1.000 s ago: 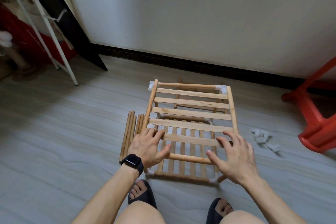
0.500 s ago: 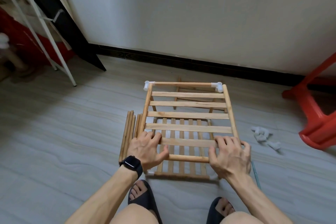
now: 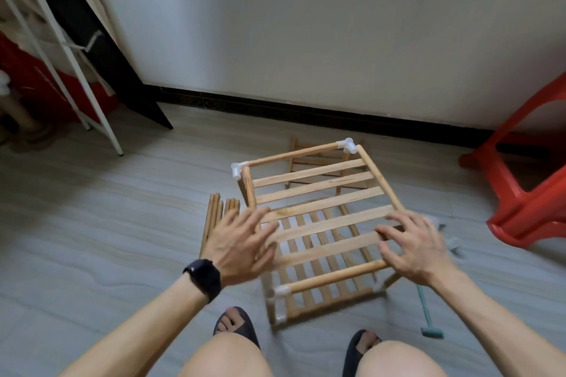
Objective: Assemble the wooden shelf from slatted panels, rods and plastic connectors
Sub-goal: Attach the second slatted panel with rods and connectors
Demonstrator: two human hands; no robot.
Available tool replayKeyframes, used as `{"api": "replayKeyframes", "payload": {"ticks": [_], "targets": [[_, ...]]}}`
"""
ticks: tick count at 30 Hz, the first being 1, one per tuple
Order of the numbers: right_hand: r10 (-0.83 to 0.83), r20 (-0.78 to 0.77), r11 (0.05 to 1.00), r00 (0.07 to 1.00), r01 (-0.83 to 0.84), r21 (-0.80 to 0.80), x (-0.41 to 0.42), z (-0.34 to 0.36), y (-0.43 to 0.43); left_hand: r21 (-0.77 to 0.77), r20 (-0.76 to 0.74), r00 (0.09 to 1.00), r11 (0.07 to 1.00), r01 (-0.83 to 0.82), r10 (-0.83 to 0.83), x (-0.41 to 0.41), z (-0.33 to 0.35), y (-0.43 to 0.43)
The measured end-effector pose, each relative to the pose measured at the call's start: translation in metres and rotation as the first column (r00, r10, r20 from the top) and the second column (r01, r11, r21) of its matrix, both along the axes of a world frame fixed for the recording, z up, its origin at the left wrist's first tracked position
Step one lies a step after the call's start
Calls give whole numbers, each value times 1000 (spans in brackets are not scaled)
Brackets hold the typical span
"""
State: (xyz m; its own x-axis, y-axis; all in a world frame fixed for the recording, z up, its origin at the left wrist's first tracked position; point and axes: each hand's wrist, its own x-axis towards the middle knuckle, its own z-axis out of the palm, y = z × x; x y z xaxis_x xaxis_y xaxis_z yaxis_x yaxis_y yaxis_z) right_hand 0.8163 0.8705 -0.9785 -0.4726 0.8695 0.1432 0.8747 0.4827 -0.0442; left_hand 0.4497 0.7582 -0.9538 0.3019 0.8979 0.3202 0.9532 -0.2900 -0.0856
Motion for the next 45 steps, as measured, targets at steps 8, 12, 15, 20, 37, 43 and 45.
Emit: {"api": "replayKeyframes", "payload": {"ticks": [8,12,15,20,37,43,45], "targets": [[-784,-305,613,540,600,-514,-10,15,-58,-405,86,862,808,-428,499,-28,23,57],[-799,-341,566,495,430,-703,-46,13,-77,-494,-7,908,788,-368,420,-22,1,71],[-776,-325,585,540,427,-690,-49,12,-72,-523,-1,904,770,-365,427,-18,-4,76],[-688,-289,649,665,387,-654,-25,17,-30,-565,91,870,745,-355,484,-28,-17,63],[-255,-83,911,963,211,-354,-121,2,-80,-490,192,952,864,-119,239,27,28,41],[-154,-235,968,960,99,-232,-84,-17,-81,-423,123,891,835,-352,438,-15,26,109],[-101,-324,979,941,36,-201,-65,-21,-78,-455,57,860,780,-429,506,-26,19,124]]}}
